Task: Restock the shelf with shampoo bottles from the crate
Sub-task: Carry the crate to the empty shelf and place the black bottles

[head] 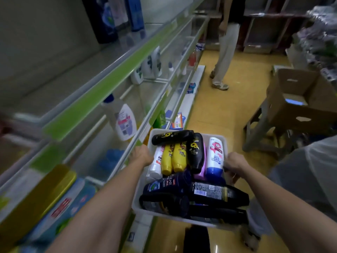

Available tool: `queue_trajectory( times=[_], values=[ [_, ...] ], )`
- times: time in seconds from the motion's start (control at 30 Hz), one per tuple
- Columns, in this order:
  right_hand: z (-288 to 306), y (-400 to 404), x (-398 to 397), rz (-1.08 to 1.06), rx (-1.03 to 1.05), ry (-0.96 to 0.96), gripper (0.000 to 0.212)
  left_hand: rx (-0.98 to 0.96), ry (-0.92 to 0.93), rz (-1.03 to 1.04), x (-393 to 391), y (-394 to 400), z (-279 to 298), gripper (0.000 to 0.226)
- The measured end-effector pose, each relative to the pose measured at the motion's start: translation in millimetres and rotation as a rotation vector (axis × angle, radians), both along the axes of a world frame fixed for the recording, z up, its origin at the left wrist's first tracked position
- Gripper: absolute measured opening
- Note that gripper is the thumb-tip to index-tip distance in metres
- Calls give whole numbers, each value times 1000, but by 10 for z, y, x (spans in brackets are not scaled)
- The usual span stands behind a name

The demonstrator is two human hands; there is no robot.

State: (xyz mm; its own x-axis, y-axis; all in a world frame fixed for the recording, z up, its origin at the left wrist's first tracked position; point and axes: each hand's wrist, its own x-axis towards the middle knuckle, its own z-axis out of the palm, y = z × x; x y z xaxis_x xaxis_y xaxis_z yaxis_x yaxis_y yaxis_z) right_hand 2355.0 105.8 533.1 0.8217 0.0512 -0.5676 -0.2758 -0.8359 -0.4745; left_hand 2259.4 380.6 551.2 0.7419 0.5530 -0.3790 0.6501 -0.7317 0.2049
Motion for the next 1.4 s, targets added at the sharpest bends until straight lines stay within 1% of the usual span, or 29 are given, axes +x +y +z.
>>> queue_trajectory(
  times=[0.07,0.13,0.3,0.4,0.63,0.77,0.9,0.97,1.07,1.23,1.4],
  values=[
    [-4,44,382,40,-10,7,14,12,21,0,327,40,-4,25],
    [1,67,997,57,-17,3,13,8,10,31,894,49,-28,29],
    [43,88,2321,83,-25,-8,11,-47,2,65,2126,35,-22,23],
    [26,116,3078,112,-66,-49,15,-70,-7,74,2877,63,-69,20],
    [-181,207,4834,102,-106,-73,13,-59,-13,6,4783,212,-265,26],
    [-290,182,5720,51,-69,-43,13,-13,12,-17,5783,227,-285,29],
    [-449,154,6717,60,-79,-66,8,-16,47,-22,6819,216,-402,31],
    [-553,155,7283,88,-109,-71,9,-26,53,-5,7339,200,-496,33],
    [-697,165,8106,100,-97,-62,11,-33,60,31,8073,179,-647,34],
    [-938,195,9339,139,-139,-93,15,-63,67,69,9191,165,-876,30],
    [-1389,323,10416,118,-150,-82,13,-116,67,78,10274,285,-1280,27]
  ],
)
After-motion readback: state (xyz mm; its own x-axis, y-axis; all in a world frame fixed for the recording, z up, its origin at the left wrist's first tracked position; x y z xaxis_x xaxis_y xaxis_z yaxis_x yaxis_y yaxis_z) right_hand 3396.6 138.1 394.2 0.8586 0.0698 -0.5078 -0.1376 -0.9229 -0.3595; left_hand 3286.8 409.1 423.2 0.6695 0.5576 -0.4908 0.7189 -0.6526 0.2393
